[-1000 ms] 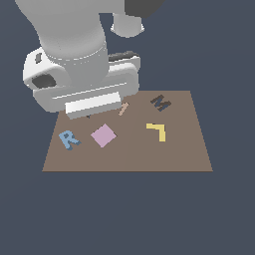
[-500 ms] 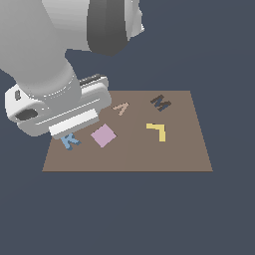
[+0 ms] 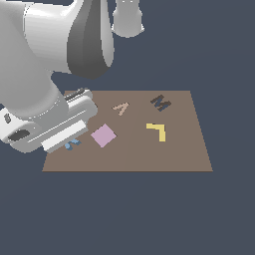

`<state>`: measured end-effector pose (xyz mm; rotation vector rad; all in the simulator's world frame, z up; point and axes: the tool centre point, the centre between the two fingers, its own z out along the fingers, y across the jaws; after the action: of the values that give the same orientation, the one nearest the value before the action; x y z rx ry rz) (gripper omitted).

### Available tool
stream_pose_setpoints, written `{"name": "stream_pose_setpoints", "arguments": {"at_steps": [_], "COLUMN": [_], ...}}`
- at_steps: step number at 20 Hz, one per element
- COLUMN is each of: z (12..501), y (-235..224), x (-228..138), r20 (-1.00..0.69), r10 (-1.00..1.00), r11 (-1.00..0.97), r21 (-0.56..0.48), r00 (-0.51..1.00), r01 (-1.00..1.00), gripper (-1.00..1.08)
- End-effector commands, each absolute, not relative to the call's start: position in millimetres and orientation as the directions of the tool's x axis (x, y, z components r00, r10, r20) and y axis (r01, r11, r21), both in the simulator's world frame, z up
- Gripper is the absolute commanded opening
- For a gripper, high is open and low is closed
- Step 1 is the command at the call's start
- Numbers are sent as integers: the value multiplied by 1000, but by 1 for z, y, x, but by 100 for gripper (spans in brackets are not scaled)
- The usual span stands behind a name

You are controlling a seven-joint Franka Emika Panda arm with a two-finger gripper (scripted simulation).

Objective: Insert a designated object into the corresponding slot on a board.

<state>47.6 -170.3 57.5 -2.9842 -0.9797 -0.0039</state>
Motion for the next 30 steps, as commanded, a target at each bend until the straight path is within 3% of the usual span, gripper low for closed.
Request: {"name": "stream_pose_setpoints", "arguments": {"at_steps": [1,19,20,30], "z": [53,30,30,30], "y": [-175,-179,-179,-179], "x": [51,55,55,55], "r20": [1,0,0,0], "r10": [611,625,625,625], "r11": [-792,-781,-781,-781], "r21": [0,0,0,0], "r00": [792,781,781,781], "r01": [611,625,625,625], "gripper": [100,100,-100,-100]}}
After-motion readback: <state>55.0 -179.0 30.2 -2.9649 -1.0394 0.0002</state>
